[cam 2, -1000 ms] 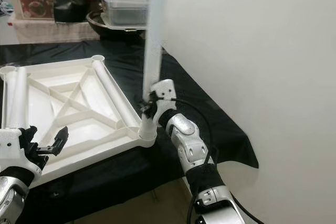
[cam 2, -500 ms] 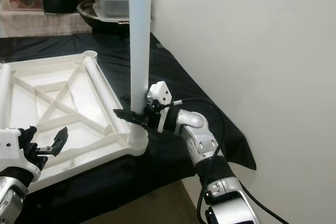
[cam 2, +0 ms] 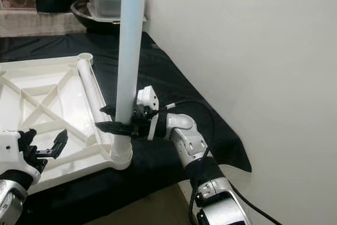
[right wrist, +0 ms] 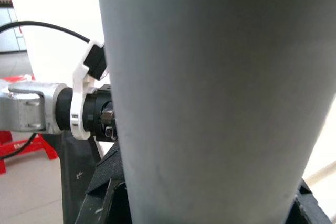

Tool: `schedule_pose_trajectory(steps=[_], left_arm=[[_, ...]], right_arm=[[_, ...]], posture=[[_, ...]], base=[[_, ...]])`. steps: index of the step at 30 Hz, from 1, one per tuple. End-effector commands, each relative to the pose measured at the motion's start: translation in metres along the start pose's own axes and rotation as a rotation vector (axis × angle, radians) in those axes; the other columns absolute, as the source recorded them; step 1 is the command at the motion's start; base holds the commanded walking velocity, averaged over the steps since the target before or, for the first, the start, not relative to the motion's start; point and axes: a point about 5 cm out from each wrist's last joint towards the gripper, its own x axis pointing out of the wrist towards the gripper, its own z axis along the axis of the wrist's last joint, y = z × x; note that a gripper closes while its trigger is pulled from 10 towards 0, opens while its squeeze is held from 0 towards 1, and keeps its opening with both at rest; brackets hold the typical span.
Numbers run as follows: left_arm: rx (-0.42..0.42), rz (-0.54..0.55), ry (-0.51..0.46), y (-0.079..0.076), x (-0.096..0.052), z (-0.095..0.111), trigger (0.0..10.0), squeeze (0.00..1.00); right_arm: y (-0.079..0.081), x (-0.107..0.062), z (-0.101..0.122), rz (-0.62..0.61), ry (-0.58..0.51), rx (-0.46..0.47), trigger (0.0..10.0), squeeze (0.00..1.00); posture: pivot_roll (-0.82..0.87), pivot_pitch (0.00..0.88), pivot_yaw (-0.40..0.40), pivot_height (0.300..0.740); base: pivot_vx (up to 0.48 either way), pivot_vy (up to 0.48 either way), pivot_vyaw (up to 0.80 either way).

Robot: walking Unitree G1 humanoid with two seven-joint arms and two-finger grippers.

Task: Building children table

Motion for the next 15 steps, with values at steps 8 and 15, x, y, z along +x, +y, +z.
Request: schedule_pose_trajectory(steps=[8, 15], left_arm=[[-0.008, -0.008, 0.004, -0.002, 0.0, 0.0, 10.0, 0.0], [-0.013, -0.016, 0.004, -0.004, 0.003, -0.001, 10.0, 0.0]], right_arm=[[0.015, 0.005, -0.048, 0.078, 0.265, 0.08, 10.0, 0.0], [0.008, 0.02, -0.048, 0.054, 0.355, 0.089, 10.0, 0.0]], posture=[[0.17, 0.0, -0.139, 0.74], [0.17, 0.0, -0.141, 0.74]], base=[[0.0, 0.0, 0.0], [0.0, 0.0, 0.0]])
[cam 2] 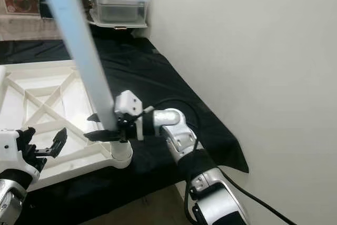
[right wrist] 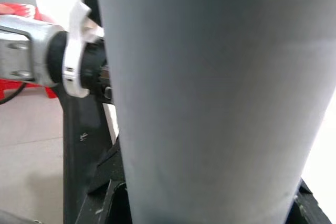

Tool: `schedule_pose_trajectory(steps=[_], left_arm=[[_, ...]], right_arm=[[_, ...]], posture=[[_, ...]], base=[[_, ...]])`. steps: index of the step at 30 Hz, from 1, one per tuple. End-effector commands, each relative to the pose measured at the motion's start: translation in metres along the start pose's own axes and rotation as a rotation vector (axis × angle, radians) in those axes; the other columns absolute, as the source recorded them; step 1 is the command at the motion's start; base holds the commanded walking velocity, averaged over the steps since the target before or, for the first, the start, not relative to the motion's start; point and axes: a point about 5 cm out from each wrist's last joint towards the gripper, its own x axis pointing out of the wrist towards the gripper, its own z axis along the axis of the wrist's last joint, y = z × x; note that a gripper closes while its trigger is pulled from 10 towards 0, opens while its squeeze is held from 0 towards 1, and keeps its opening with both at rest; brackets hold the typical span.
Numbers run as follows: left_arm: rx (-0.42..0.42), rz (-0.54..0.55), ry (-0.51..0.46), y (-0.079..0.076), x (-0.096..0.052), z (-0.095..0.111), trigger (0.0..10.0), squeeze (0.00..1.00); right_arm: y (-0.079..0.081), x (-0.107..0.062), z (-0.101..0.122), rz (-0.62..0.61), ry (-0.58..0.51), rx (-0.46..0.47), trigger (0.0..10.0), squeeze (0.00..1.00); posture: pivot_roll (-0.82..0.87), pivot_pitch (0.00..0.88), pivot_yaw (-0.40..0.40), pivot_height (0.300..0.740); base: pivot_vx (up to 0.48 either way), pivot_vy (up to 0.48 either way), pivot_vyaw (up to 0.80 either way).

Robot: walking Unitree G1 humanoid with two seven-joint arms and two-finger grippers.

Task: Building children table

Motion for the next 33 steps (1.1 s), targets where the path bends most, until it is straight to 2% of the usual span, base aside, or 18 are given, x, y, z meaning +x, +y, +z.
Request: schedule_pose_trajectory(steps=[1, 7, 8, 9, 10, 13, 14, 16, 18, 20, 24, 25, 27, 29, 33], left_arm=[[-0.014, -0.007, 0.021, -0.002, 0.001, -0.005, 10.0, 0.0], [-0.019, 0.004, 0.019, 0.001, 0.001, -0.006, 10.0, 0.0], [-0.02, 0.012, 0.019, 0.001, 0.0, -0.006, 10.0, 0.0], [-0.021, 0.015, 0.018, 0.002, 0.0, -0.006, 10.0, 0.0], [-0.021, 0.015, 0.018, 0.002, 0.0, -0.006, 10.0, 0.0], [-0.014, 0.03, 0.018, 0.004, -0.002, -0.007, 10.0, 0.0], [-0.014, 0.03, 0.018, 0.004, -0.002, -0.007, 10.0, 0.0], [-0.001, 0.049, 0.019, 0.011, -0.002, -0.006, 10.0, 0.0], [0.017, 0.057, 0.018, 0.016, -0.001, -0.004, 10.0, 0.0], [0.022, 0.055, 0.014, 0.018, 0.0, -0.002, 10.0, 0.0], [0.035, 0.047, 0.011, 0.019, 0.005, -0.001, 10.0, 0.0], [0.035, 0.047, 0.011, 0.019, 0.005, -0.001, 10.0, 0.0], [0.032, 0.044, 0.01, 0.017, 0.007, -0.001, 10.0, 0.0], [0.029, 0.038, 0.01, 0.015, 0.008, -0.002, 10.0, 0.0], [0.021, 0.034, 0.015, 0.014, 0.008, -0.004, 10.0, 0.0]], right_arm=[[0.016, 0.003, -0.047, 0.02, 0.152, 0.182, 10.0, 0.0], [0.008, 0.004, -0.049, -0.093, 0.113, 0.229, 10.0, 0.0], [-0.002, 0.002, -0.055, -0.288, 0.108, 0.273, 10.0, 0.0], [-0.005, 0.002, -0.058, -0.356, 0.114, 0.285, 10.0, 0.0], [-0.005, 0.002, -0.058, -0.356, 0.114, 0.285, 10.0, 0.0], [-0.012, -0.007, -0.073, -0.654, 0.143, 0.343, 10.0, 0.0], [-0.012, -0.007, -0.073, -0.654, 0.143, 0.343, 10.0, 0.0], [-0.008, -0.013, -0.083, -0.797, 0.135, 0.398, 10.0, 0.0], [-0.005, -0.02, -0.087, -0.89, 0.14, 0.38, 10.0, 0.0], [-0.005, -0.023, -0.088, -0.921, 0.152, 0.36, 10.0, 0.0], [-0.017, -0.047, -0.091, -1.158, 0.199, 0.361, 10.0, 0.0], [-0.017, -0.047, -0.091, -1.158, 0.199, 0.361, 10.0, 0.0], [-0.021, -0.054, -0.089, -1.24, 0.187, 0.35, 10.0, 0.0], [-0.021, -0.054, -0.083, -1.267, 0.174, 0.303, 10.0, 0.0], [-0.017, -0.053, -0.084, -1.326, 0.169, 0.328, 10.0, 0.0]], posture=[[0.17, 0.0, -0.141, 0.74], [0.17, 0.0, -0.15, 0.74], [0.17, 0.0, -0.15, 0.74], [0.17, 0.0, -0.15, 0.74], [0.17, 0.0, -0.15, 0.74], [0.16, 0.0, -0.148, 0.74], [0.16, 0.0, -0.148, 0.74], [0.16, 0.0, -0.14, 0.74], [0.16, 0.0, -0.132, 0.74], [0.15, 0.0, -0.121, 0.74], [0.14, 0.0, -0.111, 0.74], [0.14, 0.0, -0.111, 0.74], [0.13, 0.0, -0.1, 0.74], [0.12, 0.0, -0.096, 0.74], [0.11, 0.0, -0.086, 0.74]], base=[[0.0, 0.0, 0.0], [0.0, 0.0, 0.0], [0.0, 0.0, 0.0], [0.0, 0.0, 0.0], [0.0, 0.0, 0.0], [0.0, 0.0, 0.0], [0.0, 0.0, 0.0], [0.0, 0.0, 0.0], [0.0, 0.0, 0.0], [0.0, 0.0, 0.0], [0.0, 0.0, 0.0], [0.0, 0.0, 0.0], [0.0, 0.0, 0.0], [0.0, 0.0, 0.0], [0.0, 0.0, 0.0]])
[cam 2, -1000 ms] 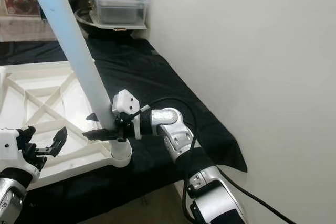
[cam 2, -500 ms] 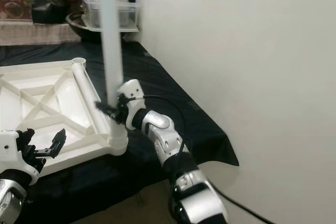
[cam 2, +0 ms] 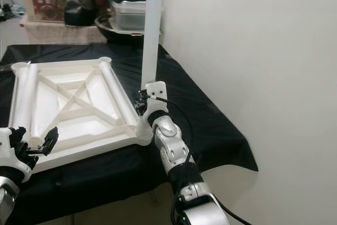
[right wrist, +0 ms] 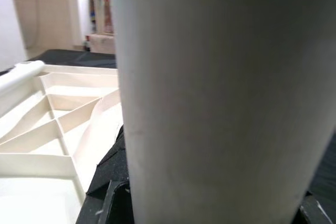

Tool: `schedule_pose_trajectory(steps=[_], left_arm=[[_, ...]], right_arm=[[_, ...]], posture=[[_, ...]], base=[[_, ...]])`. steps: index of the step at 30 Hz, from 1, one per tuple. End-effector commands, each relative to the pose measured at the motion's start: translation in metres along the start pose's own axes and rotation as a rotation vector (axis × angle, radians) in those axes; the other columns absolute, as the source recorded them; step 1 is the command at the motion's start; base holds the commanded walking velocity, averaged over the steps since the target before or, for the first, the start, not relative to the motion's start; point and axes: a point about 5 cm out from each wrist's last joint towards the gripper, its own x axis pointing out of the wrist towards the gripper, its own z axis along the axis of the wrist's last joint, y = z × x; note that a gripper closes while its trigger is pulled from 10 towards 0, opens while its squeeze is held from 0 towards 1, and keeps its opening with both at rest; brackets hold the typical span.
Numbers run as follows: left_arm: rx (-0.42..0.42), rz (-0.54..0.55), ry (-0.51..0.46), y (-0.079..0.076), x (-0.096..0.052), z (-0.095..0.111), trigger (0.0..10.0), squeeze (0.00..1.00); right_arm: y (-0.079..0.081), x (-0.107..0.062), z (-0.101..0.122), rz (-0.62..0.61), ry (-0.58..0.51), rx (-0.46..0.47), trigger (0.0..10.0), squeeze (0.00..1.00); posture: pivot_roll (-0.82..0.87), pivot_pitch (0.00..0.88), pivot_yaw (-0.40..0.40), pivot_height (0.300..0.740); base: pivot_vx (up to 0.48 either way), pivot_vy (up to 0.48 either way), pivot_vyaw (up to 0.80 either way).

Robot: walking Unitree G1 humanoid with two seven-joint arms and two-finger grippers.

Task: Building children table

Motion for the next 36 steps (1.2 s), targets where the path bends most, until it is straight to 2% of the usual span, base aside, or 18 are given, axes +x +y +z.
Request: schedule_pose_trajectory(steps=[1, 10, 11, 13, 14, 18, 20, 23, 31, 34, 36], left_arm=[[-0.009, -0.012, 0.004, -0.003, 0.002, -0.003, 10.0, 0.0], [-0.013, -0.022, 0.002, -0.006, 0.008, -0.002, 10.0, 0.0], [-0.018, -0.028, -0.002, -0.008, 0.01, -0.001, 10.0, 0.0], [-0.028, -0.045, -0.011, -0.012, 0.014, 0.001, 10.0, 0.0], [-0.028, -0.045, -0.011, -0.012, 0.014, 0.001, 10.0, 0.0], [-0.03, -0.051, -0.012, -0.013, 0.015, 0.001, 10.0, 0.0], [-0.03, -0.052, -0.012, -0.013, 0.015, 0.001, 10.0, 0.0], [-0.032, -0.056, -0.017, -0.012, 0.017, 0.002, 10.0, 0.0], [-0.034, -0.094, -0.042, -0.015, 0.022, 0.009, 10.0, 0.0], [-0.029, -0.1, -0.043, -0.015, 0.022, 0.009, 10.0, 0.0], [-0.027, -0.099, -0.036, -0.016, 0.022, 0.007, 10.0, 0.0]], right_arm=[[-0.019, -0.016, -0.045, -0.124, 0.218, 0.015, 10.0, 0.0], [-0.025, -0.016, -0.044, -0.21, 0.209, 0.029, 10.0, 0.0], [-0.028, -0.015, -0.038, -0.235, 0.187, 0.056, 10.0, 0.0], [-0.032, -0.011, -0.027, -0.242, 0.161, 0.188, 10.0, 0.0], [-0.032, -0.011, -0.027, -0.242, 0.161, 0.188, 10.0, 0.0], [-0.032, -0.005, -0.013, -0.188, 0.148, 0.333, 10.0, 0.0], [-0.033, -0.004, -0.009, -0.18, 0.139, 0.351, 10.0, 0.0], [-0.033, 0.003, 0.005, -0.073, 0.108, 0.406, 10.0, 0.0], [-0.037, 0.011, 0.028, 0.014, 0.047, 0.421, 10.0, 0.0], [-0.039, 0.014, 0.04, 0.053, 0.007, 0.385, 10.0, 0.0], [-0.042, 0.014, 0.047, 0.102, -0.024, 0.31, 10.0, 0.0]], posture=[[0.11, 0.0, -0.081, 0.74], [0.1, 0.0, -0.07, 0.74], [0.1, 0.0, -0.062, 0.74], [0.09, 0.0, -0.057, 0.74], [0.09, 0.0, -0.057, 0.74], [0.08, 0.0, -0.051, 0.74], [0.08, 0.0, -0.051, 0.74], [0.08, 0.0, -0.045, 0.74], [0.08, 0.0, -0.047, 0.74], [0.08, 0.0, -0.046, 0.74], [0.07, 0.0, -0.043, 0.74]], base=[[0.0, 0.0, 0.0], [0.0, 0.0, 0.0], [0.0, 0.0, 0.0], [0.0, 0.0, 0.0], [0.0, 0.0, 0.0], [0.0, 0.0, 0.0], [0.0, 0.0, 0.0], [0.0, 0.0, 0.0], [0.0, 0.0, 0.0], [0.0, 0.0, 0.0], [0.0, 0.0, 0.0]])
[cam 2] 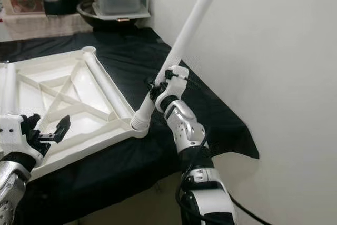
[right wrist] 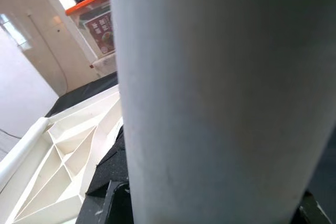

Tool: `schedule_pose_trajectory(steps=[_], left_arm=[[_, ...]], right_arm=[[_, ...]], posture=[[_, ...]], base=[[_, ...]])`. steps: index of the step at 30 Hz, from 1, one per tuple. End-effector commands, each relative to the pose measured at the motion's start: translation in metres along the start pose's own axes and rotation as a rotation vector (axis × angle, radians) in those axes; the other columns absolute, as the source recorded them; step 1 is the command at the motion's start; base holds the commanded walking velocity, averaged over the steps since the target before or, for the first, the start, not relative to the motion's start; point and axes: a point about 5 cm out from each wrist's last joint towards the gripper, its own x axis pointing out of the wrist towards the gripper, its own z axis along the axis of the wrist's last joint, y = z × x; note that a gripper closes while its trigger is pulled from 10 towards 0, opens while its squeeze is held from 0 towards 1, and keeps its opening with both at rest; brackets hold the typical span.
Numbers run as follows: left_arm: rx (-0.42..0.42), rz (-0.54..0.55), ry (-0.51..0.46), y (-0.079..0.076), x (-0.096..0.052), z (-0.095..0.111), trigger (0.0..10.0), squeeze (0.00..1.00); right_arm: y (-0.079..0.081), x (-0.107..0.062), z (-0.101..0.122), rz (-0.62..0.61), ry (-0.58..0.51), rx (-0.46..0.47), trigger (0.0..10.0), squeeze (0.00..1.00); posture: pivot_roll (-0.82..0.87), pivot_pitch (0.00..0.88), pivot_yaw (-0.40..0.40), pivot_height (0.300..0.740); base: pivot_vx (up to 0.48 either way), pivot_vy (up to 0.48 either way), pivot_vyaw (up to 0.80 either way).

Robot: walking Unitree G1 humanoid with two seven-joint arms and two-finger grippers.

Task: Building children table

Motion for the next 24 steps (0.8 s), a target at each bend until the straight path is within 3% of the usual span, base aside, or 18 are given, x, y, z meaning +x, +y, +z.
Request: schedule_pose_trajectory(steps=[1, 3, 10, 11, 13, 17, 20, 24], left_arm=[[0.009, -0.003, 0.018, 0.002, -0.001, -0.004, 10.0, 0.0], [0.009, -0.006, 0.02, 0.0, -0.001, -0.005, 10.0, 0.0], [0.007, -0.009, 0.017, 0.0, -0.001, -0.005, 10.0, 0.0], [0.006, -0.012, 0.014, 0.0, -0.001, -0.004, 10.0, 0.0], [0.006, -0.012, 0.014, 0.0, -0.001, -0.004, 10.0, 0.0], [0.007, -0.013, 0.013, 0.002, -0.002, -0.003, 10.0, 0.0], [0.005, -0.019, 0.014, 0.0, -0.001, -0.004, 10.0, 0.0], [0.005, -0.024, 0.016, -0.001, 0.0, -0.005, 10.0, 0.0]], right_arm=[[-0.007, -0.002, 0.004, 0.005, 0.002, -0.071, 10.0, 0.0], [-0.004, -0.002, 0.008, 0.106, 0.005, -0.14, 10.0, 0.0], [0.005, -0.003, 0.01, 0.243, 0.027, -0.172, 10.0, 0.0], [0.006, -0.001, 0.015, 0.254, 0.023, -0.09, 10.0, 0.0], [0.006, -0.001, 0.015, 0.254, 0.023, -0.09, 10.0, 0.0], [0.018, 0.003, 0.038, 0.327, -0.061, 0.163, 10.0, 0.0], [0.026, 0.004, 0.046, 0.362, -0.095, 0.239, 10.0, 0.0], [0.029, 0.005, 0.049, 0.376, -0.106, 0.267, 10.0, 0.0]], posture=[[0.07, 0.0, -0.043, 0.74], [0.07, 0.0, -0.046, 0.74], [0.08, 0.0, -0.047, 0.74], [0.08, 0.0, -0.05, 0.74], [0.08, 0.0, -0.05, 0.74], [0.09, 0.0, -0.052, 0.74], [0.09, 0.0, -0.048, 0.74], [0.09, 0.0, -0.046, 0.74]], base=[[0.0, 0.0, 0.0], [0.0, 0.0, 0.0], [0.0, 0.0, 0.0], [0.0, 0.0, 0.0], [0.0, 0.0, 0.0], [0.0, 0.0, 0.0], [0.0, 0.0, 0.0], [0.0, 0.0, 0.0]])
